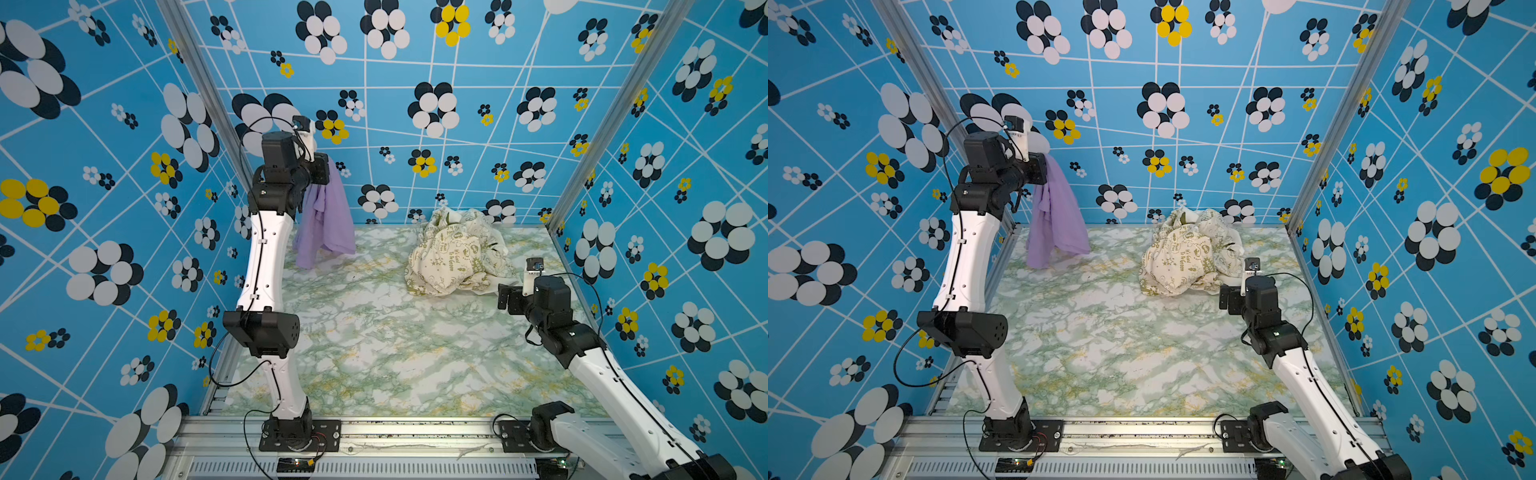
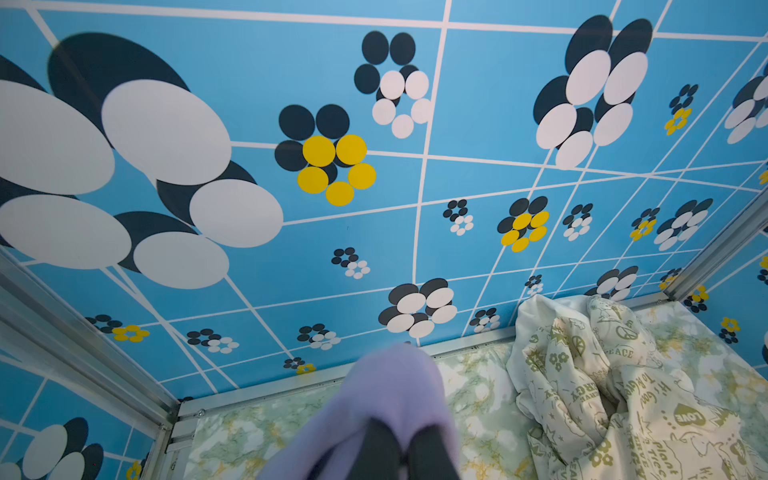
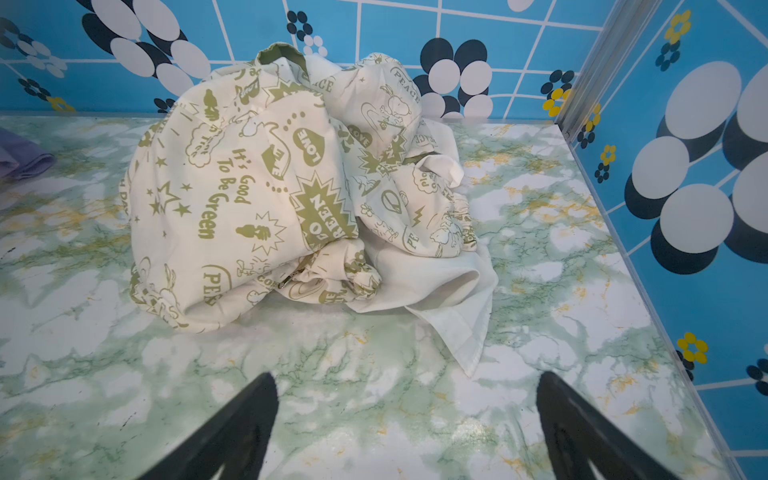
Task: Pick out a specific cloth from the pile
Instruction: 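Carry the purple cloth toward the left arm's side and set it down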
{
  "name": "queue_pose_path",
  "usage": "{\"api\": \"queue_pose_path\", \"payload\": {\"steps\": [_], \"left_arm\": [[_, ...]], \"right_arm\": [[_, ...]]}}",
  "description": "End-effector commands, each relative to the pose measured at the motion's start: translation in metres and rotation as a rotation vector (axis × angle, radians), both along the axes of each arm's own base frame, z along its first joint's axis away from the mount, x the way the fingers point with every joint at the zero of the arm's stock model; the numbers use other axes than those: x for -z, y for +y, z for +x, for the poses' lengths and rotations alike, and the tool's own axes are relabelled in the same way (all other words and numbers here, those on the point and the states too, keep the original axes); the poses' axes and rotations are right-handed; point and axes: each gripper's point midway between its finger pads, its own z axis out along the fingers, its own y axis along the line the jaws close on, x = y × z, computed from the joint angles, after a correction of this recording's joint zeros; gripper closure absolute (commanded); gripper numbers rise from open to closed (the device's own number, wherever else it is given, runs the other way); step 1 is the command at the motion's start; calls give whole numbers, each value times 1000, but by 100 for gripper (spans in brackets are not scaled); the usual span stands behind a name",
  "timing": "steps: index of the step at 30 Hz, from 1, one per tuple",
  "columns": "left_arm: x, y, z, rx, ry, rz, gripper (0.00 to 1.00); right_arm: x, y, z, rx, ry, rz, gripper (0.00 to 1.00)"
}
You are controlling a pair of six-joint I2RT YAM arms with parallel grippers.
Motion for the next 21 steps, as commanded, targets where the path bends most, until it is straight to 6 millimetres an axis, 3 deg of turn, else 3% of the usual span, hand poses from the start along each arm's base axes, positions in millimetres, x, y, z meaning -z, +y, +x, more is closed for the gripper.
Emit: {"api": "queue_pose_path", "payload": {"steps": [1, 8, 21], "left_arm": [[16, -2, 4, 19, 64, -20, 100], [112, 14, 12, -42, 265, 27, 100], [251, 38, -66, -142, 453, 17, 100]], "right_arm": [[-13, 0, -1, -2, -32, 20, 1], [-10, 3, -3, -19, -26, 26, 1], [-2, 7, 1, -36, -11, 28, 1]]}}
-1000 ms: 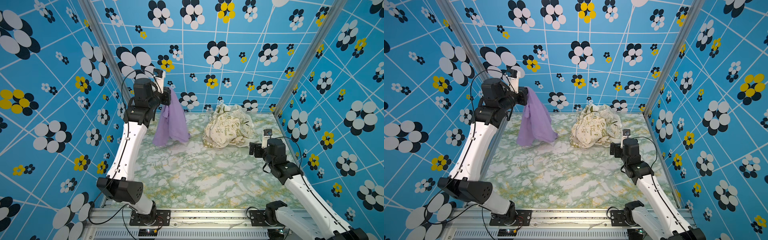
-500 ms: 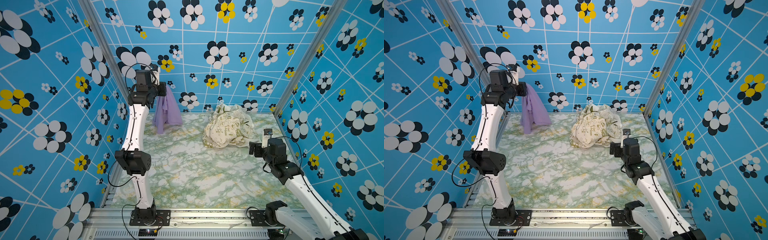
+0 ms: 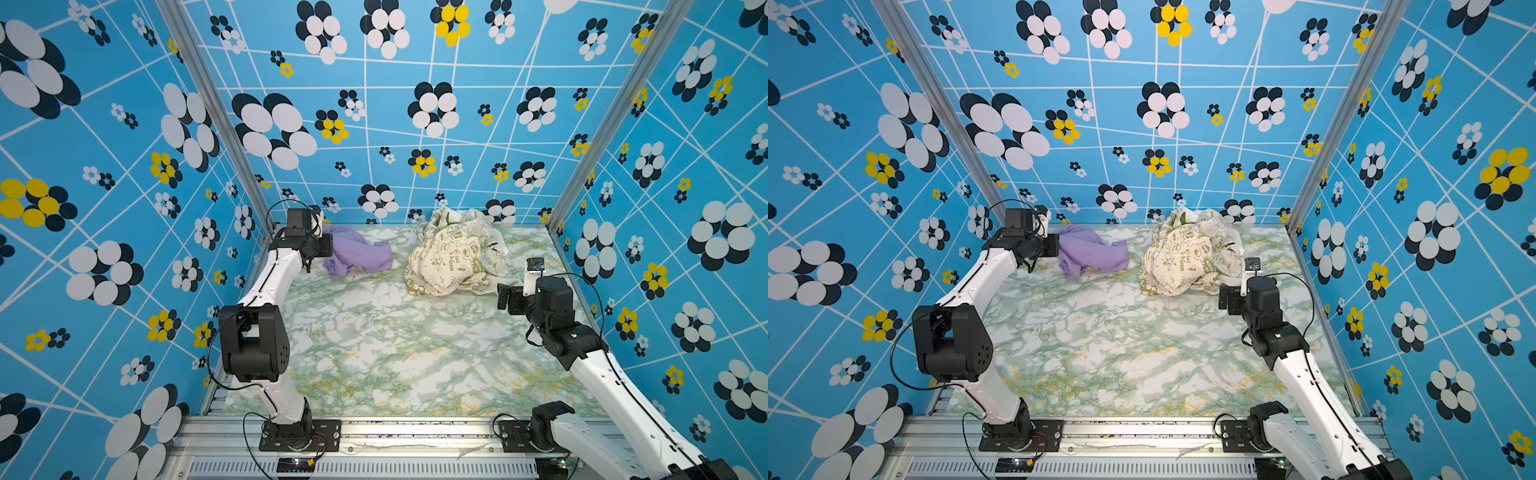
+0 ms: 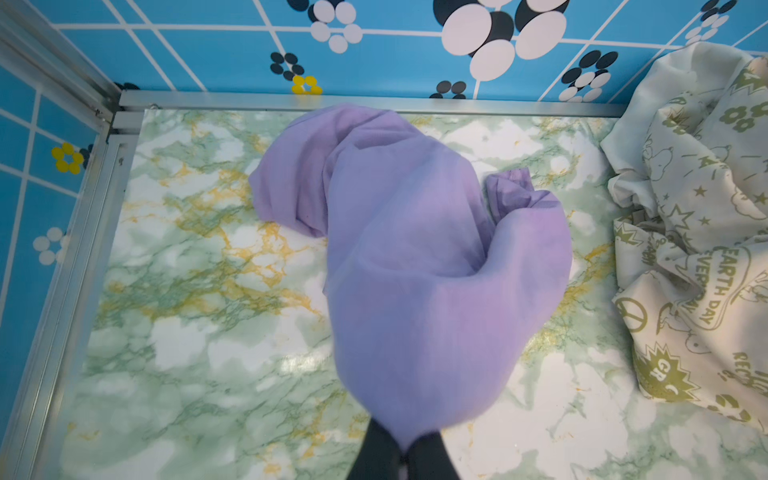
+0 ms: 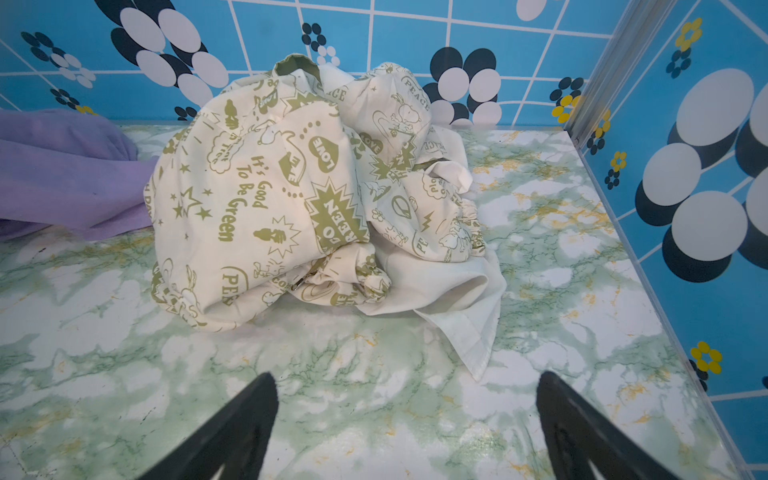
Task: Pick out a specific cloth from the pile
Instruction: 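Carry the purple cloth toward the left arm's side and set it down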
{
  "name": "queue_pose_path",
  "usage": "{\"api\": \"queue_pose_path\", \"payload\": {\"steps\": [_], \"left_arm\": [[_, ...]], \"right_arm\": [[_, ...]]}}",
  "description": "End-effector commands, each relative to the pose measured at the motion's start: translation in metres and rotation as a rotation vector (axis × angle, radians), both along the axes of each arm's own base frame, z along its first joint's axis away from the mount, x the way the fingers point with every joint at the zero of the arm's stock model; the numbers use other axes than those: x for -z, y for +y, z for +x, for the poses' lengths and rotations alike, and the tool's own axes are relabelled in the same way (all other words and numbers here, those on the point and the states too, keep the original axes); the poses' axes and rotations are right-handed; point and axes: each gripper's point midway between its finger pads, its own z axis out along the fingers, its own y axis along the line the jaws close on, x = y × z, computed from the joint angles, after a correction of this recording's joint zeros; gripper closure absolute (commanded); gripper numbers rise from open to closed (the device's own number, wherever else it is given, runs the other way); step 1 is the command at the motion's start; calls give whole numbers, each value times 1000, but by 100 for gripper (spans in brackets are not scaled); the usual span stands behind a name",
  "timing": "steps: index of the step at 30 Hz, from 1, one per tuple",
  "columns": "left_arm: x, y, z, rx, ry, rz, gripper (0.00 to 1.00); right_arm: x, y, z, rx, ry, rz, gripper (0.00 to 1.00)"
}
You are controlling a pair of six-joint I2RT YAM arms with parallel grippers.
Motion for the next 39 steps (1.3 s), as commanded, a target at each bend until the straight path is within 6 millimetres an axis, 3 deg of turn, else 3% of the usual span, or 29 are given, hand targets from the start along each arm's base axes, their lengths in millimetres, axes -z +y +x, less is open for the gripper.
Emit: {"api": "queue_pose_path", "payload": {"steps": [1, 8, 15, 31, 39], "left_arm": [[-9, 6, -9, -39, -73, -10, 100], [42, 11, -43, -109, 37, -44, 100], [70, 17, -65, -155, 109, -32, 100], [98, 30, -102, -217, 200, -18, 100], [100, 30, -115, -223, 207, -57, 86]], "right_arm": [[2, 2, 3, -11, 0, 12, 1], [3, 3, 3, -13, 4, 9, 1], [6, 3, 4, -13, 9, 7, 1], [16, 2, 1, -9, 26, 4, 1], [21, 1, 1, -8, 34, 0, 1]]}}
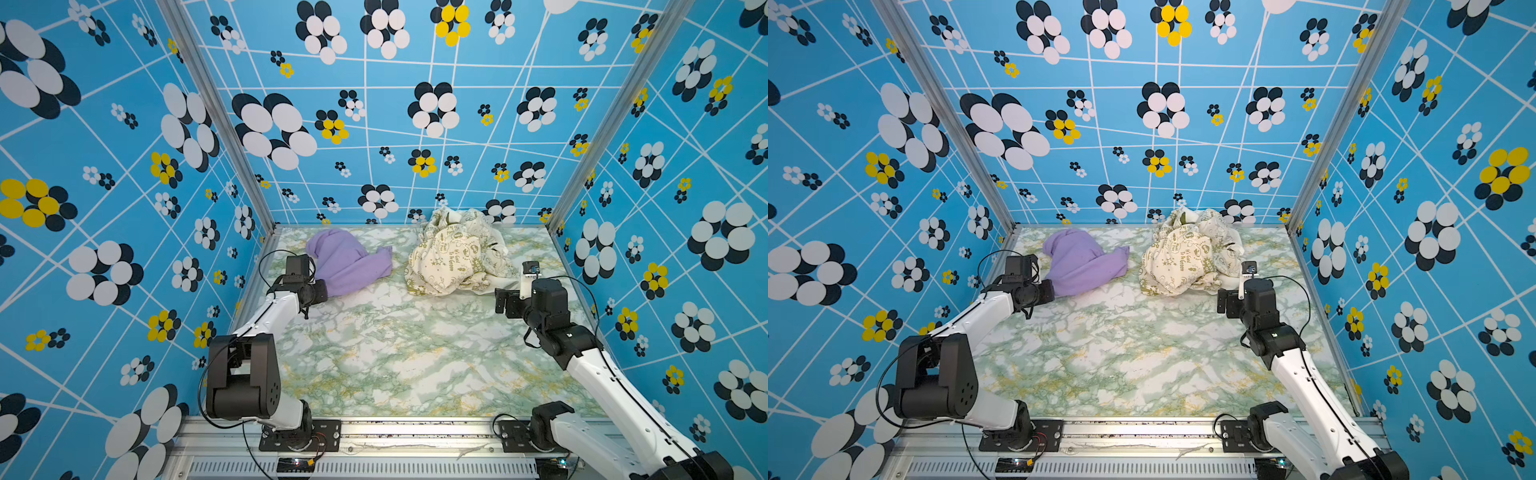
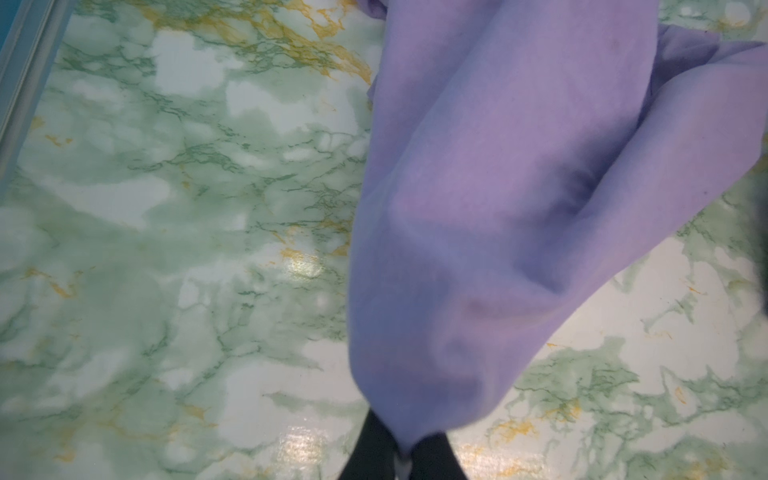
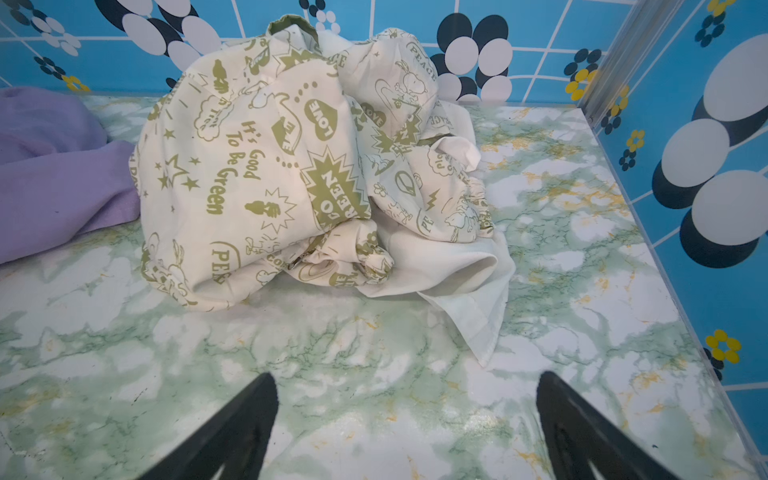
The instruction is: Pick out a specific cloth from the pile
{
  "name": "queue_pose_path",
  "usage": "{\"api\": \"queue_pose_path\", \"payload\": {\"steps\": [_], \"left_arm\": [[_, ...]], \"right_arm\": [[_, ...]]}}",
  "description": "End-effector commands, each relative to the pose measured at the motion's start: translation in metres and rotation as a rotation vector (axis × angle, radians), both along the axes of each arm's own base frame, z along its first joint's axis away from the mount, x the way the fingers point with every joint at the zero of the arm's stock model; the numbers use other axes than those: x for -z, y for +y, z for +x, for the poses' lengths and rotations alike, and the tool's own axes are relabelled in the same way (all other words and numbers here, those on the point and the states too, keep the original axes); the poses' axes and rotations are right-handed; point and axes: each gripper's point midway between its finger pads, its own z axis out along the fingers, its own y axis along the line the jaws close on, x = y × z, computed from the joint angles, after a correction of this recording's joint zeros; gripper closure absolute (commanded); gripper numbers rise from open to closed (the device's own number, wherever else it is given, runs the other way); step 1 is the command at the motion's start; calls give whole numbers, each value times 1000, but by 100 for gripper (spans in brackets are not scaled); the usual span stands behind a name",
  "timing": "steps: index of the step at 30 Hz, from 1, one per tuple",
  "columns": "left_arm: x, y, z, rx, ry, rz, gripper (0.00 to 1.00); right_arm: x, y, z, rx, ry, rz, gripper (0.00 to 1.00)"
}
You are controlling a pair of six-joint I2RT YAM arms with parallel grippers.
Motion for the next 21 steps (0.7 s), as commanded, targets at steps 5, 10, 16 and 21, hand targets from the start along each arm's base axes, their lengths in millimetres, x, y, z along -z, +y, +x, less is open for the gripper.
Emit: {"api": "queue_pose_path", "payload": {"steps": [5, 10, 16, 21], "left_arm": [[-21, -2, -9, -4, -56, -61, 66], [-69, -8, -3, 33, -216, -84, 30], [-134, -5, -6, 40, -446, -41, 3], [-149, 0, -8, 63, -593, 51, 1]], "right_arm": [[2, -1, 3, 4, -10, 3, 1], [1, 0, 5, 5, -14, 4, 1], [2, -2, 14, 23, -27, 0, 1], [9, -2, 30, 36, -40, -17, 1]]}}
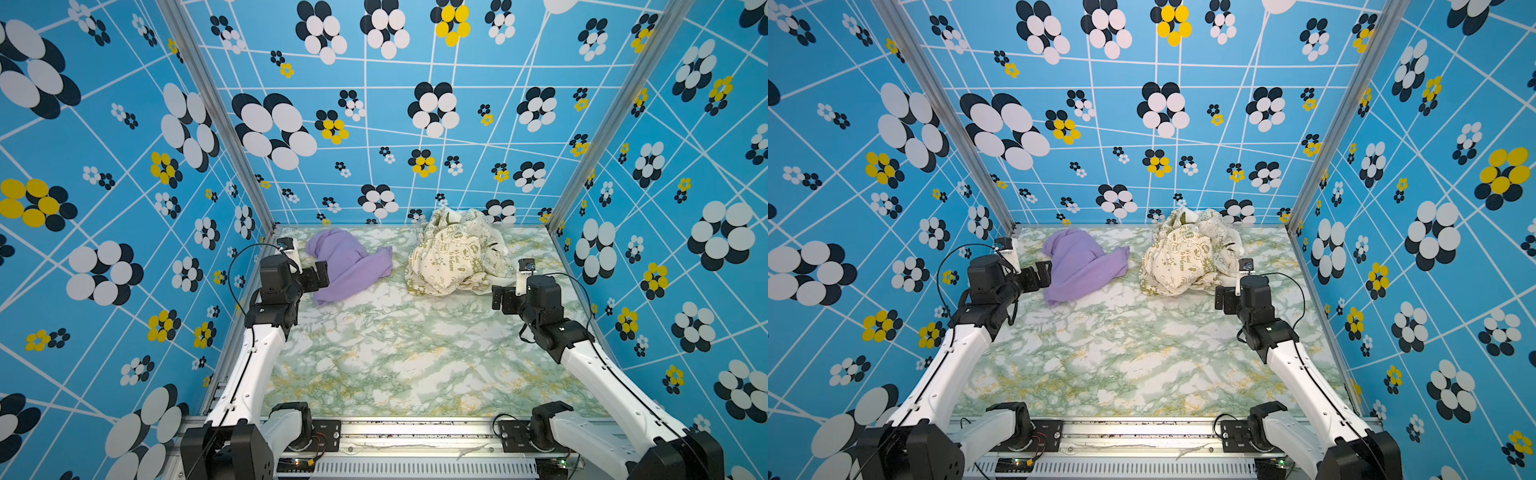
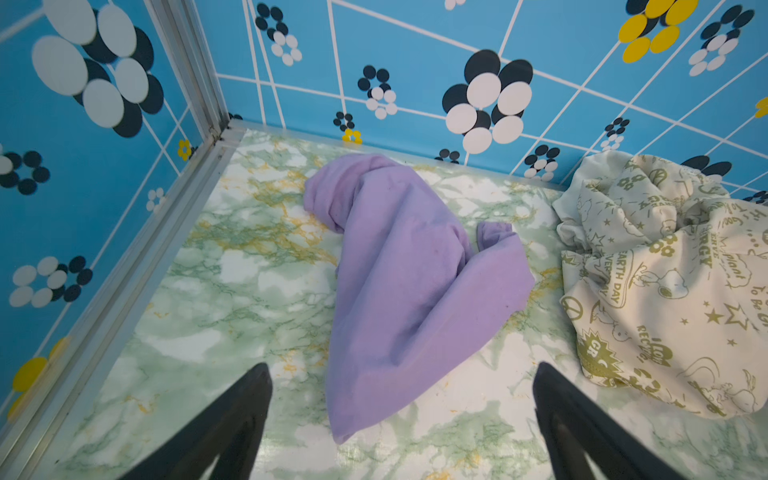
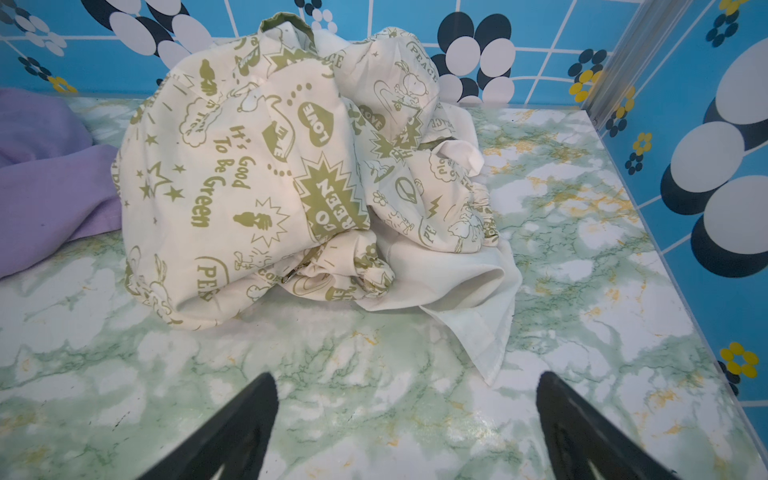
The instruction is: Pick out a specific cloth from the pile
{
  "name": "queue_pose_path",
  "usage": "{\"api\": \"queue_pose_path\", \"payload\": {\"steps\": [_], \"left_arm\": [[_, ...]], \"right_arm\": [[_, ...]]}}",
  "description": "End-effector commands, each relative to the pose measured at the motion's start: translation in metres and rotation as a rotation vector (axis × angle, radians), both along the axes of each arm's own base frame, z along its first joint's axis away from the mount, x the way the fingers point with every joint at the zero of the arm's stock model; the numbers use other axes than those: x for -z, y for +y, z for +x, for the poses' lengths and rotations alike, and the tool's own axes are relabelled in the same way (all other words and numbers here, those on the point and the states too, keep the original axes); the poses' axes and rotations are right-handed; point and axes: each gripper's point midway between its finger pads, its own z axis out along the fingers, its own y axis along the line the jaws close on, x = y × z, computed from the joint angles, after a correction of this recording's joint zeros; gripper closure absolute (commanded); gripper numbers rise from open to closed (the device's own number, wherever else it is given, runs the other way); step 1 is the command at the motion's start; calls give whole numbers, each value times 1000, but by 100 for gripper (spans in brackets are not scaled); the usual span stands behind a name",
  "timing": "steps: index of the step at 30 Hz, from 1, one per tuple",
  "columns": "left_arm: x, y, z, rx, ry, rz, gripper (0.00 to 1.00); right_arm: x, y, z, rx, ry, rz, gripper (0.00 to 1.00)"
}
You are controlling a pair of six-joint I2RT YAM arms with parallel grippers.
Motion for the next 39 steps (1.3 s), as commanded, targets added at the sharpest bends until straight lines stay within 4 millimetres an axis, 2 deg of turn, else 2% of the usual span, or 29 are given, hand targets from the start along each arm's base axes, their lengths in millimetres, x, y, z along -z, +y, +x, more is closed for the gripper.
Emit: {"api": "queue_pose_path", "payload": {"steps": [1, 6, 9, 14, 16, 17, 18, 24, 31, 39], "left_arm": [[4, 8, 3, -3, -85, 78, 1], [33, 18, 5, -39, -164, 123, 1], [57, 30, 5, -88, -143, 120, 1], [84, 36, 7, -113, -153, 133, 1], [84, 33, 11, -90, -156, 135, 1], [84, 32, 12, -81, -165, 140, 1], [81, 31, 15, -78, -186, 144, 1], [81, 23, 25, -12, -170, 154, 1], [83, 20, 17, -6, -167, 143, 1], [84, 21, 8, -28, -170, 119, 1]], "right_arm": [[2, -5, 14, 28, -39, -19, 1], [21, -14, 30, 56, -49, -52, 1], [28, -26, 35, 92, -82, -51, 1], [37, -39, 39, 122, -151, -38, 1], [45, -37, 40, 108, -161, -33, 1], [48, -48, 41, 133, -165, -33, 1], [53, -49, 41, 133, -167, -34, 1], [70, -51, 44, 124, -225, -53, 1], [90, -50, 50, 113, -237, -50, 1], [90, -52, 54, 117, -236, -43, 1]]}}
